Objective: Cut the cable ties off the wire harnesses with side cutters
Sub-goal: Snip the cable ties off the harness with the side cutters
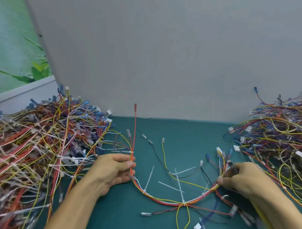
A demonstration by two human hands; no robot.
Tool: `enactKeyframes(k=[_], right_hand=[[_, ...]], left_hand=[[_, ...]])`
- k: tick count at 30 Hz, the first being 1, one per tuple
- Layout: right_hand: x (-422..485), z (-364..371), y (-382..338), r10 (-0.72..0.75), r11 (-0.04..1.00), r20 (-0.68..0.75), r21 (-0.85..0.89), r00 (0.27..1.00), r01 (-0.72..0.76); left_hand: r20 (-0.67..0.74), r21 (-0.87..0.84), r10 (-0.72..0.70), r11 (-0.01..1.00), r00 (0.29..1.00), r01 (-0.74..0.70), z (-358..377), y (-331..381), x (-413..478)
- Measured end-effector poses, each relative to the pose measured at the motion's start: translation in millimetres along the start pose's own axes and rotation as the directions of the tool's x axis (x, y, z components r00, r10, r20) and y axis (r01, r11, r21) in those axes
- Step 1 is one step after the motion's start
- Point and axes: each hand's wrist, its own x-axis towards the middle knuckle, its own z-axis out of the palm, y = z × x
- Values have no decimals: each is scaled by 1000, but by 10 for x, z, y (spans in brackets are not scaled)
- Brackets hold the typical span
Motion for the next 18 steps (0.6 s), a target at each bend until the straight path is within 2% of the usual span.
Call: enactKeyframes(k=[4, 9, 18], right_hand=[[-22, -10, -5, -3, 1000, 14, 9, 1000, 3], [-55, -33, -7, -14, 1000, 56, -4, 998, 15], [-78, -49, -29, -7, 998, 117, -56, 993, 13]], left_hand=[[23, 99, 20, 995, 1000, -23, 20, 5, -26], [158, 432, 11, 898, 987, -79, 89, 4, -79], [126, 581, 16, 809, 992, -87, 51, 31, -47]])
